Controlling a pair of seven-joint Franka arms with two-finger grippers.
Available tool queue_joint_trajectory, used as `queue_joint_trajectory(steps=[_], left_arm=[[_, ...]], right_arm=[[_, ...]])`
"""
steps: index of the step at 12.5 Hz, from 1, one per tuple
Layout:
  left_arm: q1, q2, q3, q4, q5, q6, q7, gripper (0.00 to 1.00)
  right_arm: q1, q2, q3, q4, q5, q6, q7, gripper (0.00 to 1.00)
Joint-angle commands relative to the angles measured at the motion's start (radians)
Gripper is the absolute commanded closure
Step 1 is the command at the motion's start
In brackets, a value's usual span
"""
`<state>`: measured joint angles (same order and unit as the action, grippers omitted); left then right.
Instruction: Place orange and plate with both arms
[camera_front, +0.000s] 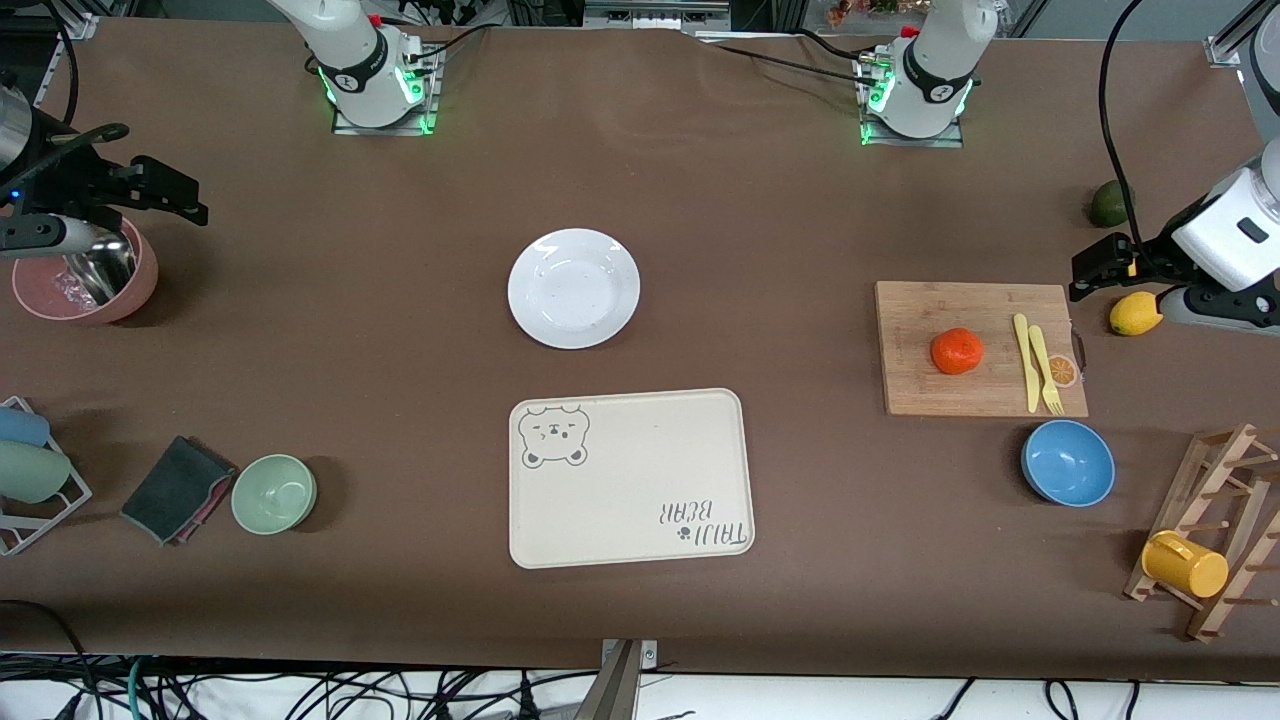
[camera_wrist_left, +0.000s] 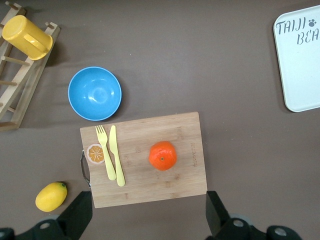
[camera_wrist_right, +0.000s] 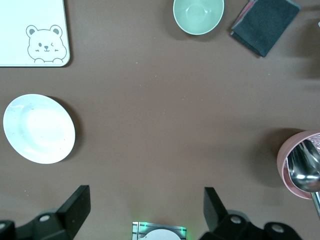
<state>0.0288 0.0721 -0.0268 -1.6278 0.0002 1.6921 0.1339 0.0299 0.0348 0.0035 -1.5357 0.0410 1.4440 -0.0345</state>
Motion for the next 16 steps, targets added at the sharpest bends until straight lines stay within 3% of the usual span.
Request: queue_joint_trajectory(steps=[1, 8, 10, 12, 14, 16], left_arm=[[0.007, -0.023, 0.001, -0.023, -0.025, 0.005, 0.015, 0.00], [0.003, 0.003, -0.002, -0.015, -0.008, 0.001, 0.018, 0.00], [0.029, 0.084, 0.001, 0.017, -0.019, 0.000, 0.023, 0.00], [0.051, 0.245, -0.001, 0.040, -0.023, 0.006, 0.015, 0.00], [0.060, 0.314, -0.005, 0.029, -0.023, 0.032, 0.027, 0.00], [0.062, 0.322, -0.007, -0.097, -0.023, 0.209, 0.027, 0.00]], right_arm=[[-0.002, 0.004, 0.000, 0.022, -0.006, -0.021, 0.001, 0.00], [-0.002, 0.004, -0.002, 0.022, -0.006, -0.021, 0.001, 0.00], [-0.002, 0.004, -0.007, 0.022, -0.004, -0.021, 0.001, 0.00], [-0.002, 0.004, -0.007, 0.020, -0.006, -0.022, 0.001, 0.00], [-0.002, 0.004, -0.010, 0.020, -0.004, -0.022, 0.001, 0.00], [-0.002, 0.004, -0.011, 0.020, -0.004, -0.022, 0.001, 0.00]])
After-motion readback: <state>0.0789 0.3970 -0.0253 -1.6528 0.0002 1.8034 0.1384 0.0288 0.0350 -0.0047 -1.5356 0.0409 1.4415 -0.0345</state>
